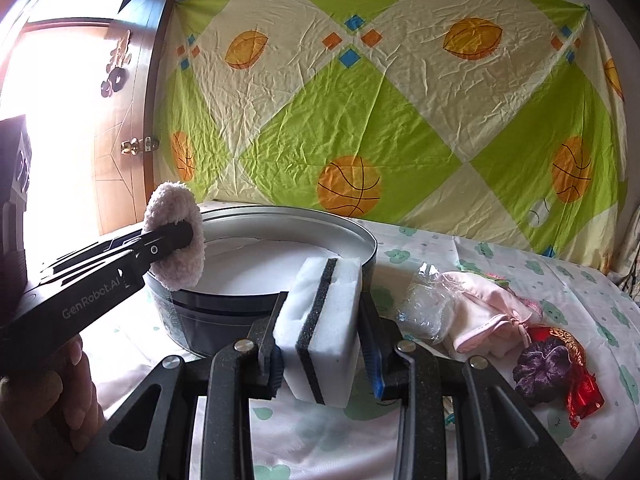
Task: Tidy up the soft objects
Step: 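Carry the sponge in the right tool while the left tool carries the sock over the tin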
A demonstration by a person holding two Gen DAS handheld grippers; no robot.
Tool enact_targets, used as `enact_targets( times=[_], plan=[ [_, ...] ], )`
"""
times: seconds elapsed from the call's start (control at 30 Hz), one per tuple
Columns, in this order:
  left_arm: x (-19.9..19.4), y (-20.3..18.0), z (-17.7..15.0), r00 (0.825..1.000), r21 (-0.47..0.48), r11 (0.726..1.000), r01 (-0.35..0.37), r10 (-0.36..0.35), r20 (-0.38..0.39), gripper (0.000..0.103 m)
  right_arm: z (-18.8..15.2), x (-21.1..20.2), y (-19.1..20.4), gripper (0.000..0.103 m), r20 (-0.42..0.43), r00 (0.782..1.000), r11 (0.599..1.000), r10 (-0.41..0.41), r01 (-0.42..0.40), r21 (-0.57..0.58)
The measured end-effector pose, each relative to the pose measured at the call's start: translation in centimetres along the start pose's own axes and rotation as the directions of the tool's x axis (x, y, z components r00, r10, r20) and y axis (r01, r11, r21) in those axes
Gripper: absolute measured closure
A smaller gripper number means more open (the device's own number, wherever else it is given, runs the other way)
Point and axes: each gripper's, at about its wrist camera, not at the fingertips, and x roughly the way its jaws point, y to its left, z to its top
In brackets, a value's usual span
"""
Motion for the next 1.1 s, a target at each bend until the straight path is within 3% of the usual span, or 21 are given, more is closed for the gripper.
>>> enact_targets(
  times=[0.43,0.77,1.1],
  plan=[
    [0.1,2.1,1.4,0.999,0.009,0.999,-0.032,0.032,-0.016,0.082,2.0,0.1,0.4,0.068,0.027,0.998,0.999,0.052,-0.052,-0.005],
    [2.2,2.9,2.8,0.992,0.015,1.000,-0.007,0.009,-0.128,0.082,4.3,1.4,0.0,0.068,0.011,0.995,0.995,0.099,-0.099,0.002],
    [3.7,3.6,3.6,0.984,0.043,0.998,-0.036,0.042,-0.176,0.082,6.2,2.3,0.0,0.068,0.002,0.993,0.992,0.122,-0.121,-0.014]
  ],
)
